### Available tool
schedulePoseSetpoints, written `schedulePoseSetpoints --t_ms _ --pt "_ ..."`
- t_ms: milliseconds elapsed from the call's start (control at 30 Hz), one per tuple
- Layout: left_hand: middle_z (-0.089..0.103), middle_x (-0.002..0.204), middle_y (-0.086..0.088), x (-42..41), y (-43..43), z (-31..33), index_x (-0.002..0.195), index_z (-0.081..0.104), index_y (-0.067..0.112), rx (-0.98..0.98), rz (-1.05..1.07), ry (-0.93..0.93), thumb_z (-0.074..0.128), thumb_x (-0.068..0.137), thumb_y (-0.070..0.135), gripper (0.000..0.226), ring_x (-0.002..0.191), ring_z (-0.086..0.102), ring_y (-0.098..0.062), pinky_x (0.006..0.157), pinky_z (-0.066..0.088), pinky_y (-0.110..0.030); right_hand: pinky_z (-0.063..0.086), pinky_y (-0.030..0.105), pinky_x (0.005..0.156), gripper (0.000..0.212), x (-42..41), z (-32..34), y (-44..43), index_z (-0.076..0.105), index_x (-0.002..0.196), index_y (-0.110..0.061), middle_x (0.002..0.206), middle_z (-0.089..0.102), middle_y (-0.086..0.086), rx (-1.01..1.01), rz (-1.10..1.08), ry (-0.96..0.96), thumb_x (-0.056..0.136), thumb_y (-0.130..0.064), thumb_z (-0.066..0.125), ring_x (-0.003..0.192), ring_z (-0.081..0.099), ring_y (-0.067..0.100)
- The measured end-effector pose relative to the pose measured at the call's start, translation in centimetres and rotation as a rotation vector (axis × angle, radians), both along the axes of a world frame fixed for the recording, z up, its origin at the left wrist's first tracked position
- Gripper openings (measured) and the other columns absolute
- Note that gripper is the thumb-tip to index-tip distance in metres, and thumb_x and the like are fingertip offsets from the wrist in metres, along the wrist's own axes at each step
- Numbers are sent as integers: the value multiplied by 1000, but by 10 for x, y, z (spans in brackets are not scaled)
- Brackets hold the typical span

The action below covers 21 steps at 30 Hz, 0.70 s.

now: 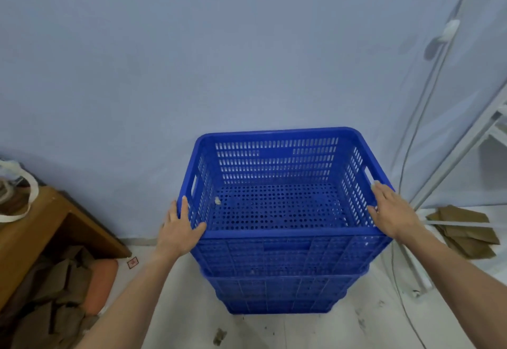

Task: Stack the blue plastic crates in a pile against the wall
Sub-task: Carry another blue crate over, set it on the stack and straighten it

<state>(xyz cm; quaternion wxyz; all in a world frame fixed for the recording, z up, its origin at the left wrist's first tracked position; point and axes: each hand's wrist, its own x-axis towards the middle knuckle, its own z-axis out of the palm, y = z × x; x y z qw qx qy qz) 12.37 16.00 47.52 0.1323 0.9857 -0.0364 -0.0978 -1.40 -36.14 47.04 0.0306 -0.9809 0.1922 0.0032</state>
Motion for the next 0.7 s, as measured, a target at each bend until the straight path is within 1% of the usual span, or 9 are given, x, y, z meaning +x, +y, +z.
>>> schedulePoseSetpoints --t_ms 100,167,233,300,367,433,533,600,700 --pt "-9 168 -7 23 -2 5 159 -4 18 44 -102 1 48 92 59 95 153 8 -28 120 25 -46 17 38 122 66 15 4 6 22 155 -8 165 17 7 -25 81 19 100 -38 43 150 19 22" --pt "-7 167 -10 39 -7 9 159 -3 11 42 -114 0 52 94 53 94 154 4 -27 122 21 -43 16 36 123 67 27 7 5 20 156 -9 165 15 6 -24 95 34 101 -39 42 151 16 20" --pt "-4 167 -13 59 -14 12 158 -3 4 29 -120 -26 52 97 43 90 154 4 -27 123 19 -40 15 35 123 68 45 10 -4 18 156 -9 165 14 6 -43 96 42 100 -39 42 151 14 21" --pt "-3 167 -15 79 -17 12 157 -1 1 11 -100 -14 50 99 24 80 153 10 -29 122 22 -38 17 39 122 69 66 16 -15 15 157 -13 166 11 6 -64 61 80 99 -38 43 152 12 25" --pt "-5 167 -13 100 -17 5 158 -2 4 -2 -59 -2 48 94 6 81 150 22 -31 117 32 -38 23 45 119 71 86 13 -32 11 157 -19 166 3 8 -60 -20 99 97 -36 46 150 12 31" --pt "-6 167 -11 117 -19 1 158 -5 8 -19 -23 9 49 90 1 87 146 32 -33 112 37 -39 34 47 113 76 102 9 -48 8 156 -21 164 -6 11 2 -70 121 94 -30 51 144 22 38" --pt "-5 167 -11 130 -25 -5 159 -4 13 -3 -31 -47 51 90 3 89 142 38 -35 109 41 -40 50 43 93 83 113 -1 -63 10 156 -17 163 -10 13 81 -54 66 89 -17 59 128 45 40" --pt "-2 167 -11 135 -27 -9 160 5 20 7 -28 -70 54 89 4 87 137 44 -37 106 44 -42 51 42 83 82 120 -6 -67 16 156 -16 164 -6 13 110 -28 20 87 -11 60 118 52 41" --pt "1 167 -11 137 -25 -14 158 19 29 23 -38 -100 57 87 5 84 129 52 -36 99 50 -42 52 42 81 79 124 -6 -71 17 155 -14 165 -5 13 111 -10 -3 87 -6 58 112 56 42"
